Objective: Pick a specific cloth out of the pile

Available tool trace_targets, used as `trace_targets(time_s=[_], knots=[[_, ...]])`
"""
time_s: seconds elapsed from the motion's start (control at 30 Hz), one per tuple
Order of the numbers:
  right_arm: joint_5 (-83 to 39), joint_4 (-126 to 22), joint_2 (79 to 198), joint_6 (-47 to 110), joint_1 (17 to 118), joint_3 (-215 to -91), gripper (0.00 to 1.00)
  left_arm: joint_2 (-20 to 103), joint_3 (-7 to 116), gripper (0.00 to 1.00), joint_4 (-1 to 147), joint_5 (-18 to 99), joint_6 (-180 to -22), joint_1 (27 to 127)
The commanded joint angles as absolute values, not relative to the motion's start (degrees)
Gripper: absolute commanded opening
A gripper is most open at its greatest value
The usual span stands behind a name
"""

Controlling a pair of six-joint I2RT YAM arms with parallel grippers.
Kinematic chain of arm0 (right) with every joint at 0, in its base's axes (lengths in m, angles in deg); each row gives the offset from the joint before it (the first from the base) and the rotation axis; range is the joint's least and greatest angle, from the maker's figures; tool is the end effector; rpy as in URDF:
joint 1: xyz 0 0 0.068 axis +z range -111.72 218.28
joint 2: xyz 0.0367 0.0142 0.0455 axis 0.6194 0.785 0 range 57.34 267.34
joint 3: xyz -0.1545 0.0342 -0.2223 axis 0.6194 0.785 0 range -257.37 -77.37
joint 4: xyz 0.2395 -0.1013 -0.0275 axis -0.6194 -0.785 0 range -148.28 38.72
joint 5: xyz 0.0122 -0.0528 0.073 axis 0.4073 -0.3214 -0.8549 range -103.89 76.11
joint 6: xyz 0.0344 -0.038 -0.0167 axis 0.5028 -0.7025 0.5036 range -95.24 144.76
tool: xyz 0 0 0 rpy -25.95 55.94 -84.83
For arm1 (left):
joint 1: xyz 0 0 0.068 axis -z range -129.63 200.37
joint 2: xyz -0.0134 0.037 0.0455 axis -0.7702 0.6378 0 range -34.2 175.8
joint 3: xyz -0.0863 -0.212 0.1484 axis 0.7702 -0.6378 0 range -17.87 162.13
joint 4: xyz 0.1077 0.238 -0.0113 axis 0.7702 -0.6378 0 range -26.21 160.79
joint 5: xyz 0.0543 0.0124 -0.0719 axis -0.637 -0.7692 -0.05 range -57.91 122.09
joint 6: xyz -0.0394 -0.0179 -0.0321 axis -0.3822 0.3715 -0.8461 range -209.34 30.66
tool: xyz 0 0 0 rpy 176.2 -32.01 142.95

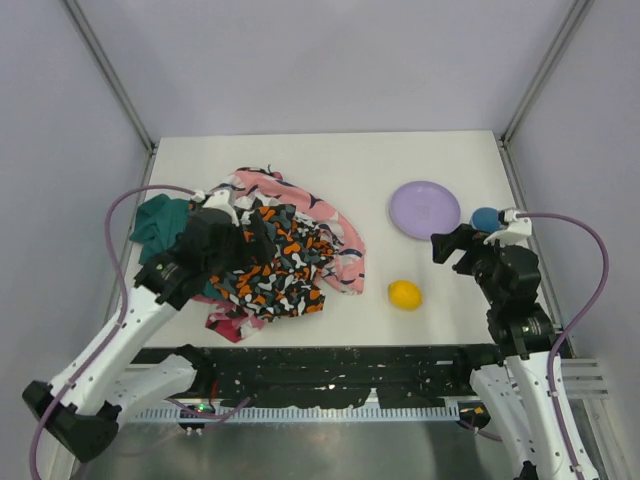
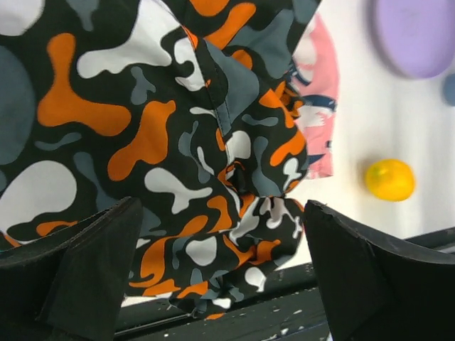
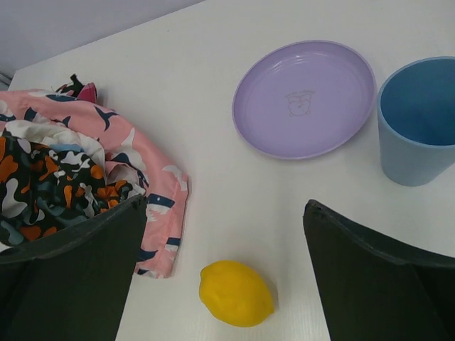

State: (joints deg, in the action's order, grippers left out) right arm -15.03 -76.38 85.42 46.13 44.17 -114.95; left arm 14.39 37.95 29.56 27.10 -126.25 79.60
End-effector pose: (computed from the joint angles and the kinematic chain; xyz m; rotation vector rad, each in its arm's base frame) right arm 0.1236 0.0135 0.3079 0.2360 1.8423 0.3503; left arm 0.1514 -0.0810 0.3407 -0.1999 2.2089 -0.5620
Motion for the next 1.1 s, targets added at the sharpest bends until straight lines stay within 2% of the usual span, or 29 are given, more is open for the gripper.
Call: trace_targets(time_s=[0.0, 0.13, 0.37, 0.57, 0.6, 0.63, 0.67, 0.73, 0.77, 0.8, 0.97, 1.03, 1.07], knots=[[-19.68, -69.66, 82.84, 44.19, 44.08, -112.01, 0.95, 23.87, 41.99, 1.0, 22.71, 13.19, -127.4, 86.57], [-21.45, -68.24, 83.27, 44.19, 44.08, -110.68, 0.95, 34.32, 43.39, 1.0, 27.02, 15.92, -127.57, 90.27], [-20.22, -68.94, 83.71, 43.57, 44.08, -110.51, 0.95, 56.65, 48.14, 1.0, 24.3, 16.89, -129.42, 90.63], [-19.69, -68.15, 83.27, 43.66, 44.08, -109.72, 0.95, 68.44, 50.25, 0.99, 23.68, 17.94, -131.09, 90.71], [-19.6, -68.15, 83.44, 43.66, 44.08, -109.71, 0.95, 69.58, 50.07, 0.97, 24.81, 19.16, -131.09, 90.71], [-19.51, -68.24, 83.36, 43.66, 44.08, -109.71, 0.95, 70.29, 49.9, 0.9, 25.78, 20.31, -131.18, 90.71], [-19.51, -68.24, 83.18, 43.66, 44.08, -109.71, 0.95, 70.99, 49.81, 0.79, 26.66, 21.01, -131.18, 90.71], [-19.42, -68.42, 83.09, 43.66, 44.08, -109.8, 0.95, 71.26, 50.51, 0.5, 26.67, 20.76, -130.92, 90.8], [-19.34, -68.33, 82.92, 43.57, 44.08, -109.72, 0.95, 71.09, 51.56, 0.3, 25.8, 18.93, -130.56, 90.71], [-19.42, -68.42, 82.83, 43.57, 44.08, -109.71, 0.95, 70.74, 52.87, 0.01, 24.4, 16.74, -130.13, 90.8], [-22.23, -67.8, 83.71, 43.4, 44.08, -109.01, 0.95, 65.13, 62.98, 0.0, 18.15, 5.91, -126.26, 90.1], [-26.96, -65.09, 85.11, 43.4, 44.08, -107.87, 0.95, 61.88, 66.06, 0.0, 18.32, 5.2, -124.42, 89.22], [-33.68, -62.38, 87.2, 42.79, 44.25, -107.26, 0.95, 60.29, 66.85, 0.0, 19.37, 4.42, -123.1, 88.7]])
